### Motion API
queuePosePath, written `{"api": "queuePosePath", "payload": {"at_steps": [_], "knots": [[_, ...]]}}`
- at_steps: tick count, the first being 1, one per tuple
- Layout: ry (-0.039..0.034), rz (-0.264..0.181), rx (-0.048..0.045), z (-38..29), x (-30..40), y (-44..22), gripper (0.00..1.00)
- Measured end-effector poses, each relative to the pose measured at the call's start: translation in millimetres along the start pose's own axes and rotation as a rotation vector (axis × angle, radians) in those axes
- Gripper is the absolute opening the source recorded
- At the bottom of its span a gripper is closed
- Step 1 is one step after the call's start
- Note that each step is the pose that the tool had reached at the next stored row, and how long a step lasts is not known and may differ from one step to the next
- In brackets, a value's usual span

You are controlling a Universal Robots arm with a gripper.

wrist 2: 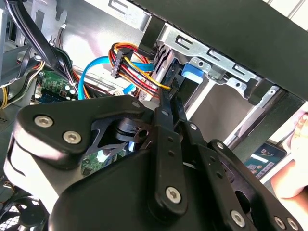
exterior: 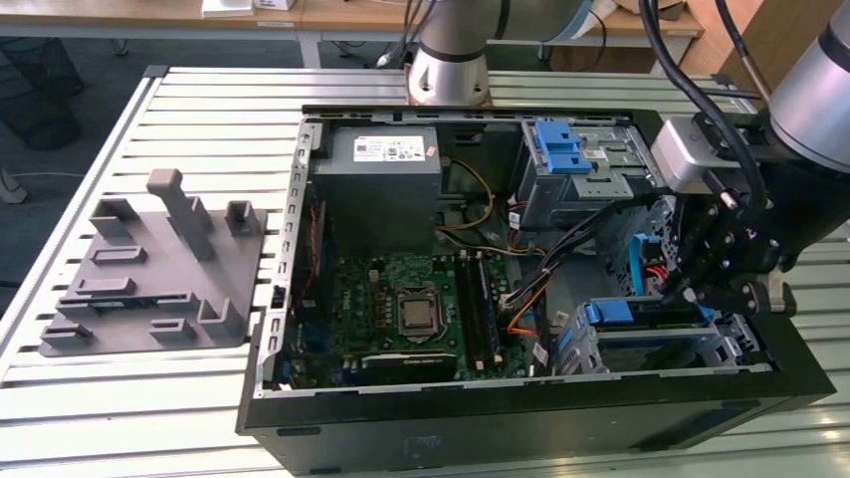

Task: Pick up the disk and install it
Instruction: 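Insert the first disk wire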

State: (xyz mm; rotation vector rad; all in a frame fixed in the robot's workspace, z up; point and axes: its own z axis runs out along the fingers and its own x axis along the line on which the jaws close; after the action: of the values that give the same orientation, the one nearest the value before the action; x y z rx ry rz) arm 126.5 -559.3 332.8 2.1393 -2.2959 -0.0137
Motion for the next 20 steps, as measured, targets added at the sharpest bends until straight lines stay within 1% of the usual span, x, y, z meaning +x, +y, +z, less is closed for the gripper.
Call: {"api": "queuePosePath", "payload": {"at_steps": [7,16,18,19,20], "knots": [[0.0002,0.002,-0.0055,2.6,0.0,-1.6,0.17],[0.0,0.002,-0.0055,3.1,-0.1,-1.9,0.17],[0.0002,0.002,-0.0056,3.1,0.0,-1.9,0.18],[0.0002,0.002,-0.0056,3.1,0.0,-1.9,0.24],[-0.0001,0.002,-0.0056,3.1,0.0,-1.9,0.24]]}}
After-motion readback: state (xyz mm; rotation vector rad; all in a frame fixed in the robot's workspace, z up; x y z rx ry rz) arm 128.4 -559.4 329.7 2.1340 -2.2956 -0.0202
